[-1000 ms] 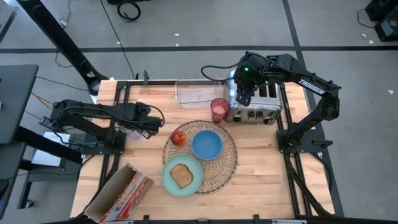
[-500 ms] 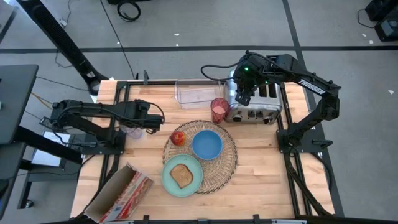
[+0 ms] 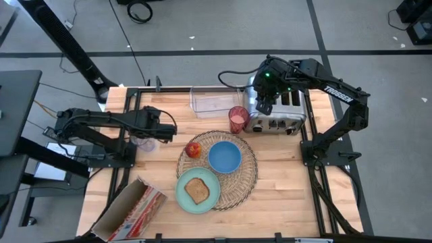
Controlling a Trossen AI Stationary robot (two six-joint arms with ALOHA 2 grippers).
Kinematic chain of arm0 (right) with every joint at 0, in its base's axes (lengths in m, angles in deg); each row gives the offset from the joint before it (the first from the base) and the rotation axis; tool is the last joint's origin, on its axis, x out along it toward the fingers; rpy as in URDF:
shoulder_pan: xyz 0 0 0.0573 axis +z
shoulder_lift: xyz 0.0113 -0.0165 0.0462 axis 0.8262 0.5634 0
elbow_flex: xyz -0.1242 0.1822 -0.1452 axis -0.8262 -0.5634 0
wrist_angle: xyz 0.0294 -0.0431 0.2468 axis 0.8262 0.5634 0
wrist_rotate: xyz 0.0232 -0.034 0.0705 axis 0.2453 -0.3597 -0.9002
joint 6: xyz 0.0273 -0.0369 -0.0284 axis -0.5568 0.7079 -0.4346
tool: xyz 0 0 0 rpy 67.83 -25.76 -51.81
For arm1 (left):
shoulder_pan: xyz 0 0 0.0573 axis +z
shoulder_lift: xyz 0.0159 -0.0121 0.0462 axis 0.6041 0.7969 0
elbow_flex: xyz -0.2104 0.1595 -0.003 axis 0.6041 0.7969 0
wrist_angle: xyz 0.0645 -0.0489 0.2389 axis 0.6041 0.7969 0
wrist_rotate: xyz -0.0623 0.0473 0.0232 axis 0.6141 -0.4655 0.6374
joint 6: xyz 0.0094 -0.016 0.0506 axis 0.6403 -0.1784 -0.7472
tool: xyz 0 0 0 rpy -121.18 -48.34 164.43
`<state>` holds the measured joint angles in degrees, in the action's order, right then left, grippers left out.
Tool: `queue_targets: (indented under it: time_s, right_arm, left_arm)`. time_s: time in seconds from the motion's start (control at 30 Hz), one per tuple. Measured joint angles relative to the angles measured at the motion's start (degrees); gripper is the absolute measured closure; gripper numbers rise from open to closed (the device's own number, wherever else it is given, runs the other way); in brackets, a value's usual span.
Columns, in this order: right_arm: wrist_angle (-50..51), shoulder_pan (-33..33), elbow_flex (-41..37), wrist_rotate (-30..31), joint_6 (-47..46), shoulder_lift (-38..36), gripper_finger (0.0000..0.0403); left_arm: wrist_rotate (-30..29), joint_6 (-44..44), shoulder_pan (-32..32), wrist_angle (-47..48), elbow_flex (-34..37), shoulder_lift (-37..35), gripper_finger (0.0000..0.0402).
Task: Arrange a breakfast setting
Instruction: Put the orange spoon on the brown table mat to the right of the blue bowl
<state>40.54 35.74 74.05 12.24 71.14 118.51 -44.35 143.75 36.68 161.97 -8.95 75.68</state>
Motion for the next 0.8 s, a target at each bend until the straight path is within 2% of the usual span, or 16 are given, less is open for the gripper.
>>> queue_targets:
  time_s: [0.33,0.5,0.8]
  right_arm:
    - [0.3,0.0,0.0,-1.2,3.1,0.0,0.0192]
    - [0.3,0.0,0.0,-1.2,4.5,0.0,0.0192]
    - [-0.1,0.0,0.0,-1.2,4.6,0.0,0.0192]
  left_arm:
    - [-0.1,4.6,0.1,-3.0,5.4,0.0,0.0190]
    - [-0.4,4.9,0.1,-3.0,5.9,0.0,0.0191]
    - [-6.4,7.3,0.1,-3.1,5.9,0.0,0.0191]
